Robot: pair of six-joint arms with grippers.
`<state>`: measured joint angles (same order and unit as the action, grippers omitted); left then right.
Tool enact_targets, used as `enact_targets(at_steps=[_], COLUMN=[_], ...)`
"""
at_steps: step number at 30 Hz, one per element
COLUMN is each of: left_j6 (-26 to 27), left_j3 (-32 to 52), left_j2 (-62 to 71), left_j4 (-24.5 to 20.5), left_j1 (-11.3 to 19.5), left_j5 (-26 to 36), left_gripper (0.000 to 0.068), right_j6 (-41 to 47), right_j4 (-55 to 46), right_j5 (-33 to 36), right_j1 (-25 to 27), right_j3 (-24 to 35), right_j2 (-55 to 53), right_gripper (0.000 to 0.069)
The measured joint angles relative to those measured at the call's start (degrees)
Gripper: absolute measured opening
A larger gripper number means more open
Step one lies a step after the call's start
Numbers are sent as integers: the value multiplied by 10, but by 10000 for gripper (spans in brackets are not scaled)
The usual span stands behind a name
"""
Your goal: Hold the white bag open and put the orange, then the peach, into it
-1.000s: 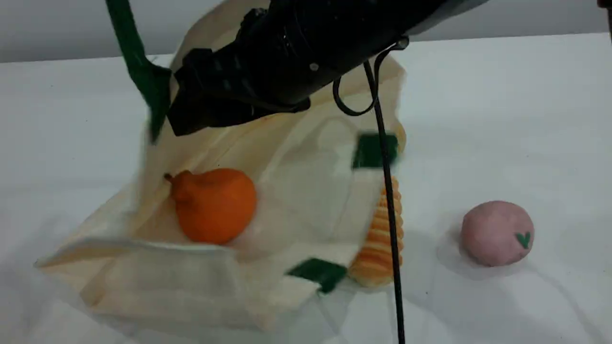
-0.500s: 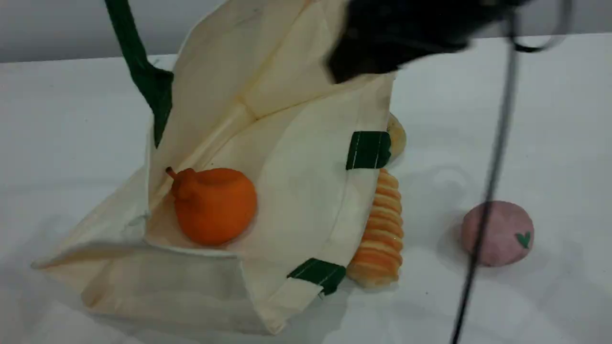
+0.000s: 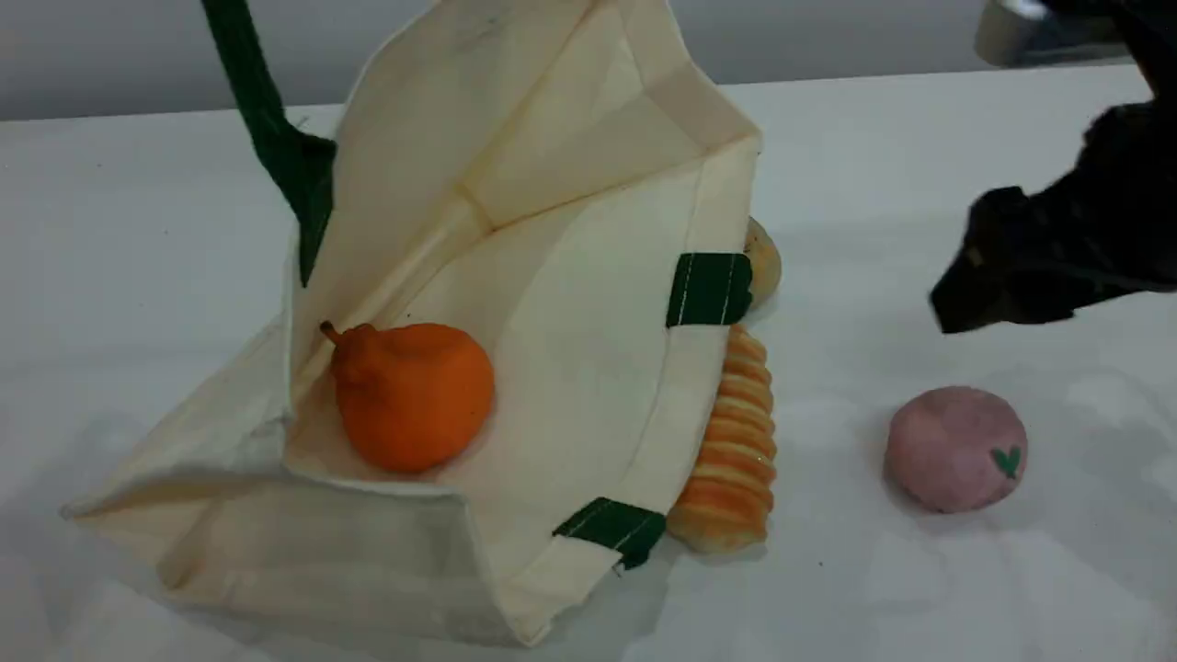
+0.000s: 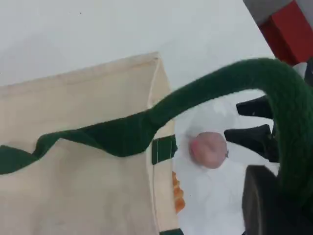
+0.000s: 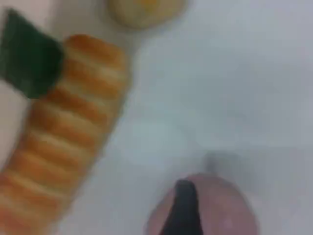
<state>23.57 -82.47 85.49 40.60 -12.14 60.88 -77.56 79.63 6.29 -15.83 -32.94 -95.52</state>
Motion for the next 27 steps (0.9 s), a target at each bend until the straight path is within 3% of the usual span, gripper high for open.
enact_targets(at_steps=[24,27], left_j6=[0,0], left_j3=[0,0], left_j2=[0,0], left_j4=[2,2], left_j1=[0,0], left_j5=[4,4], left_gripper=[62,62], right_j6=[-7,-9], right_j4=[22,26], right_j5=[73,77], right_j1=[-2,-2], right_j3=[-30,-30], right_j2=[-156,-158], right_gripper=[561,538])
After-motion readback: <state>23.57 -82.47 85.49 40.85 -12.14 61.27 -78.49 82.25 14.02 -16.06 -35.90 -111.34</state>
